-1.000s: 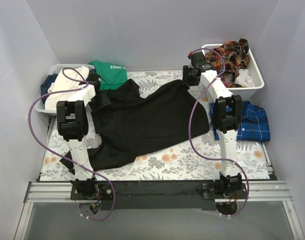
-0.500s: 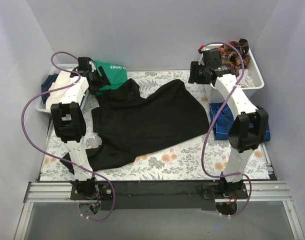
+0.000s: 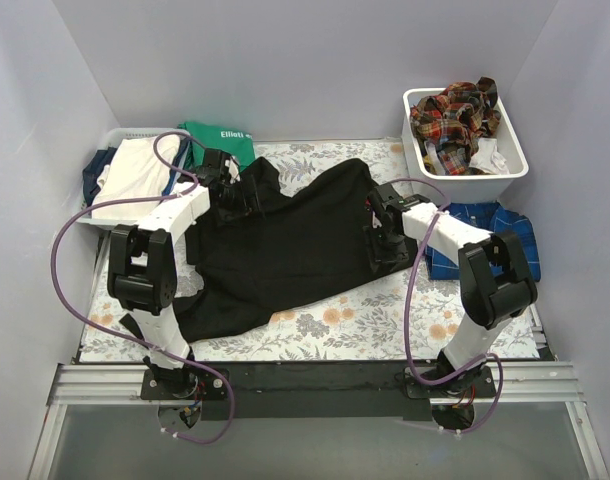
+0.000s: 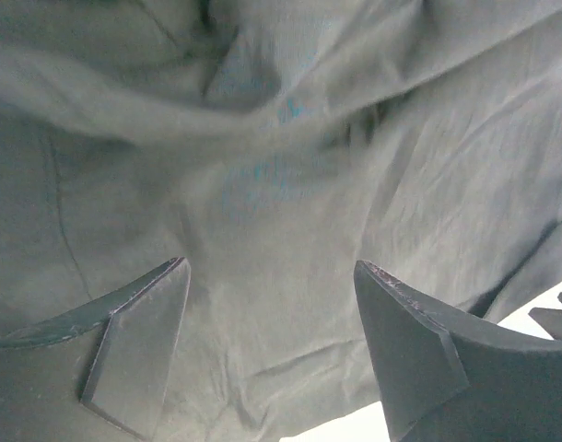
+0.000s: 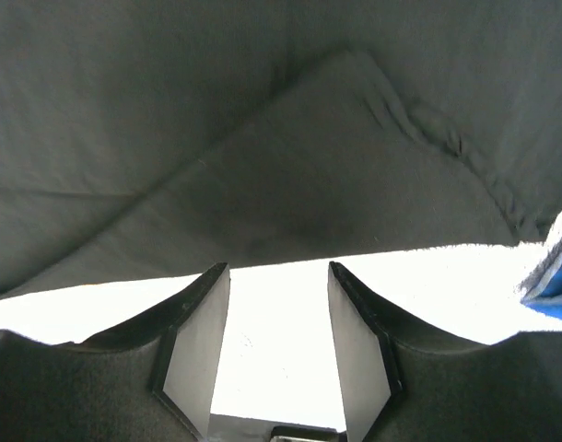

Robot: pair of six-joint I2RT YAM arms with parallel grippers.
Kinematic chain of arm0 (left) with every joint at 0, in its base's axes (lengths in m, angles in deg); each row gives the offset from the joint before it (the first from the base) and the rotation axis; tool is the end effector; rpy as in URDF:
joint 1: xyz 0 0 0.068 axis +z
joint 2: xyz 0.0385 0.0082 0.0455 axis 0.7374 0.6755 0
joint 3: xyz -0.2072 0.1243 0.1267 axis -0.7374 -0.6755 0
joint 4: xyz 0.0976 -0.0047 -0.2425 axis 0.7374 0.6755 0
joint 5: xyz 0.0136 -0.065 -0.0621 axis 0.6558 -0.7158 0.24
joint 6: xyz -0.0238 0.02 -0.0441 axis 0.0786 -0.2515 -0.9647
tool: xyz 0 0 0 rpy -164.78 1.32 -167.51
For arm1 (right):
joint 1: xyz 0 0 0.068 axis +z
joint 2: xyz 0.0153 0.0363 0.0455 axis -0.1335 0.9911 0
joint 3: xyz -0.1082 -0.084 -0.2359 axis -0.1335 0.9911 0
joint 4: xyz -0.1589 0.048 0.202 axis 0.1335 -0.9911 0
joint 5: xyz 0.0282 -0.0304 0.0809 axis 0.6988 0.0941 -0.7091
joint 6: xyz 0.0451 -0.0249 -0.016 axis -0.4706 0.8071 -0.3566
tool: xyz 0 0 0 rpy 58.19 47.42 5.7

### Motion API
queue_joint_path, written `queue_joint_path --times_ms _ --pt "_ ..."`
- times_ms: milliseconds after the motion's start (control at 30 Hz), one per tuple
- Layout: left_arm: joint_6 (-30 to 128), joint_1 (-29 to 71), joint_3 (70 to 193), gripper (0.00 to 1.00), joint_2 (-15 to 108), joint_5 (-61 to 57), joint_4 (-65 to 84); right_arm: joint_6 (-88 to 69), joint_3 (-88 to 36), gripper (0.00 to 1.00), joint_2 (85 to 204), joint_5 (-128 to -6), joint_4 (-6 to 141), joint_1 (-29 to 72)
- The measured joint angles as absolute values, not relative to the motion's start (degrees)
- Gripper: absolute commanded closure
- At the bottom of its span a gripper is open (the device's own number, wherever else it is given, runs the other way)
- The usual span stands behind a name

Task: Fold and stack the long sleeve shirts
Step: Flatten the shirt out

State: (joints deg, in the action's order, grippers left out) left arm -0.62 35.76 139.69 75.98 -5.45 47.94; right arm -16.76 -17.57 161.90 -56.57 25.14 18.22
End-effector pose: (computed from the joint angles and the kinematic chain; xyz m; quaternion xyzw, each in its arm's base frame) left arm 0.3792 -0.0864 0.2291 -0.3783 0.8844 -0.2318 0.1451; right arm 0.2971 0.1422 0.1930 -0.0979 0.9855 0.0218 0.1369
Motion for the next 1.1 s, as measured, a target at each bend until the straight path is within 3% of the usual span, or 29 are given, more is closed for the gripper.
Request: queue_joint_path --times_ms 667,767,1000,1100 --pt "-1.17 36.39 137.55 0.28 75.69 -6.78 46.95 -18.99 -23.28 0.46 169.85 -49.44 32.55 17.83" --pt "-1.15 36.39 137.55 0.29 75.69 -6.89 47.02 -18.99 -24.67 0.53 172.19 -49.05 32.95 17.80" --pt "-1.13 36.39 137.52 0.29 75.69 -6.89 47.06 -19.45 -24.39 0.86 172.32 -49.07 33.89 17.80" --pt "-1.13 36.39 137.44 0.31 75.82 -6.78 47.26 -20.08 -21.88 0.87 170.18 -48.70 34.04 17.78"
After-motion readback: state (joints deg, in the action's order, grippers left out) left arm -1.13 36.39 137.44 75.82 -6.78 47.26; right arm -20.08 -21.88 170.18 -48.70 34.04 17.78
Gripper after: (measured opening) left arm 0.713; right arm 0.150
